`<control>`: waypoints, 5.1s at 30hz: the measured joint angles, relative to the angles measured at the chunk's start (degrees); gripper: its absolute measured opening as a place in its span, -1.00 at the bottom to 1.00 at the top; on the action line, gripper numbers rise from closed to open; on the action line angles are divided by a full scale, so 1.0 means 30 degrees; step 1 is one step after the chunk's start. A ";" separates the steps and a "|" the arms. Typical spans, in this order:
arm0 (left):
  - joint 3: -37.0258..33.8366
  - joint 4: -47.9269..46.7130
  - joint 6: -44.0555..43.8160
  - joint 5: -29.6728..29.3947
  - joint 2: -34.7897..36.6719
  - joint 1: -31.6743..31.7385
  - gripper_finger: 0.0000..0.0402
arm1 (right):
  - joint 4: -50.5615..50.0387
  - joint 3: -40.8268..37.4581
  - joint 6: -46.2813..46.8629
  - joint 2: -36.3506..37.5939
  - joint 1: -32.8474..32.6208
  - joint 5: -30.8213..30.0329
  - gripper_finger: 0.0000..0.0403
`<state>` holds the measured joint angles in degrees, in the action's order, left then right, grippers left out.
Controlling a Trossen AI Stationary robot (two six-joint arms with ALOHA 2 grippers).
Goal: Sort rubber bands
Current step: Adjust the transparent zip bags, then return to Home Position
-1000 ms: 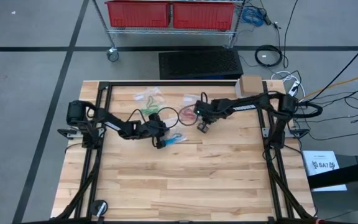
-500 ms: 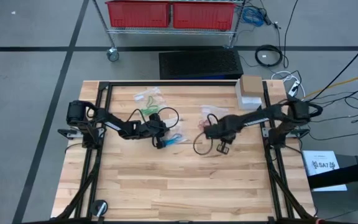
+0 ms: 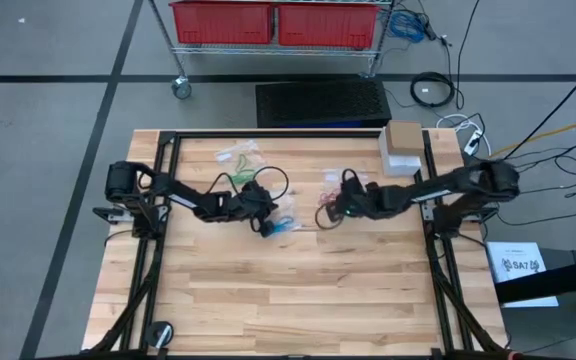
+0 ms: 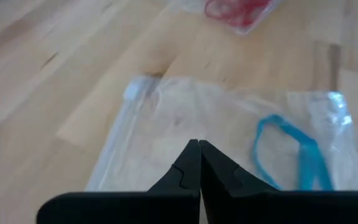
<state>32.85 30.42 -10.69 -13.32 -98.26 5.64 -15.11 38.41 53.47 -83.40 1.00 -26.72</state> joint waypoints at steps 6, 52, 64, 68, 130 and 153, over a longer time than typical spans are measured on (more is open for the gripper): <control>0.0449 -0.1962 -0.1329 -0.0255 0.0000 0.0148 -0.99 | 0.2053 -0.0015 -0.0066 -0.2767 0.2960 -0.0485 -1.00; 0.5506 -0.1121 0.4827 0.3040 -0.4779 -0.2241 -0.99 | -0.3472 -0.0036 -0.0670 -0.0960 -0.2482 0.4301 -1.00; 0.5476 -0.5141 0.5198 0.1045 0.0043 -0.2088 -0.99 | -0.3382 0.0461 -0.1915 0.1615 -0.2370 0.1876 -1.00; 0.5516 -0.8997 0.4466 -0.4164 0.2017 -0.1371 -0.99 | -0.3383 0.0538 -0.2502 0.3115 -0.2370 0.1354 -1.00; 0.5622 -2.7821 -0.4002 -0.2633 0.2896 -0.7822 -0.99 | -0.3356 0.0577 -0.4177 0.4002 -0.2494 0.0465 -1.00; -0.3150 -0.2842 0.2753 0.5336 1.3257 -0.0817 -0.99 | 0.4281 -0.3759 -1.6908 1.0246 -0.3737 0.3043 -1.00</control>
<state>23.40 21.90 -2.43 2.69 -58.49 3.19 -2.27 27.14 2.75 -52.66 -10.21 -17.59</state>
